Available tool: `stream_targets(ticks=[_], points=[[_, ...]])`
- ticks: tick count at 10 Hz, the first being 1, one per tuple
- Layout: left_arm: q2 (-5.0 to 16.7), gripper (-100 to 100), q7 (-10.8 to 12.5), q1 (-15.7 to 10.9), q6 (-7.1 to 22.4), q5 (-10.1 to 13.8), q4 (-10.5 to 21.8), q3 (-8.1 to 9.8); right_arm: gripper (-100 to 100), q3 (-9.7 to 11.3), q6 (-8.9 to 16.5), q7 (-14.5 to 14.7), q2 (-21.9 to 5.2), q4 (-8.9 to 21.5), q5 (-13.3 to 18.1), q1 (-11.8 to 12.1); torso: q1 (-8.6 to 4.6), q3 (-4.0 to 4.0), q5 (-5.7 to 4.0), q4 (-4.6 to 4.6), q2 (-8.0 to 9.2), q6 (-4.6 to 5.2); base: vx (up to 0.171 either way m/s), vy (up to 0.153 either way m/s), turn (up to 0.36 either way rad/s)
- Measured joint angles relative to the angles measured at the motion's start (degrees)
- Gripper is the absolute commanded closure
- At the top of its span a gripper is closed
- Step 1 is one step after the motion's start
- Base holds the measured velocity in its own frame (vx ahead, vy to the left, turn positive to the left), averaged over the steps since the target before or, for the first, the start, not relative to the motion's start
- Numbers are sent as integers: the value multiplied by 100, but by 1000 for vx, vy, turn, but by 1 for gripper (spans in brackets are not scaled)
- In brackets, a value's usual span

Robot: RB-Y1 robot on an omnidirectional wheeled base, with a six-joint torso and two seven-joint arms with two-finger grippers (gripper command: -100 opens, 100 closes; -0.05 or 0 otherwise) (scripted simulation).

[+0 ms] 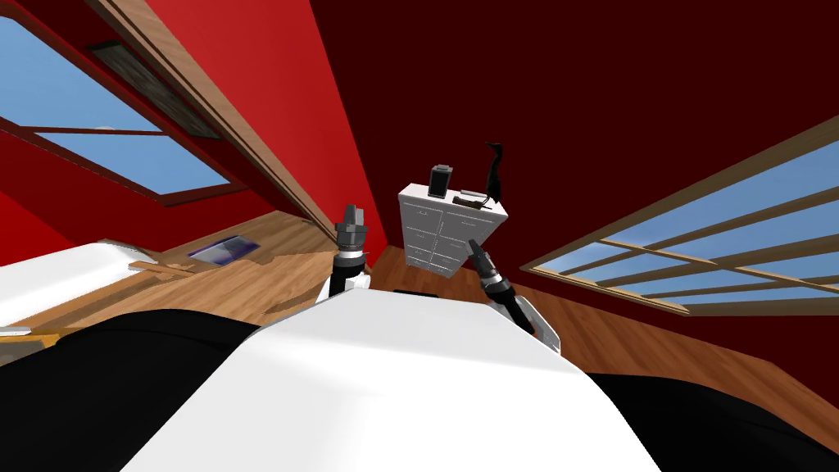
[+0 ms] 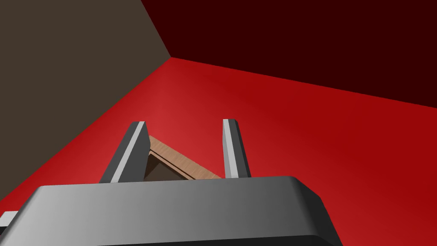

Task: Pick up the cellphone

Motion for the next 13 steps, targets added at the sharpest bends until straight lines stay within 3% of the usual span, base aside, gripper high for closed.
stream_targets(ticks=[10,13], points=[[0,0,0,1,0,0,0,0,-100,473,-760,197,-1647,1201,811,-479,8,-10,2,-3,-18,2,-42,15,73],[0,0,0,0,0,0,0,0,-100,687,-1033,242,-2150,1630,1167,-733,16,-11,3,-4,-19,-2,-26,35,96]])
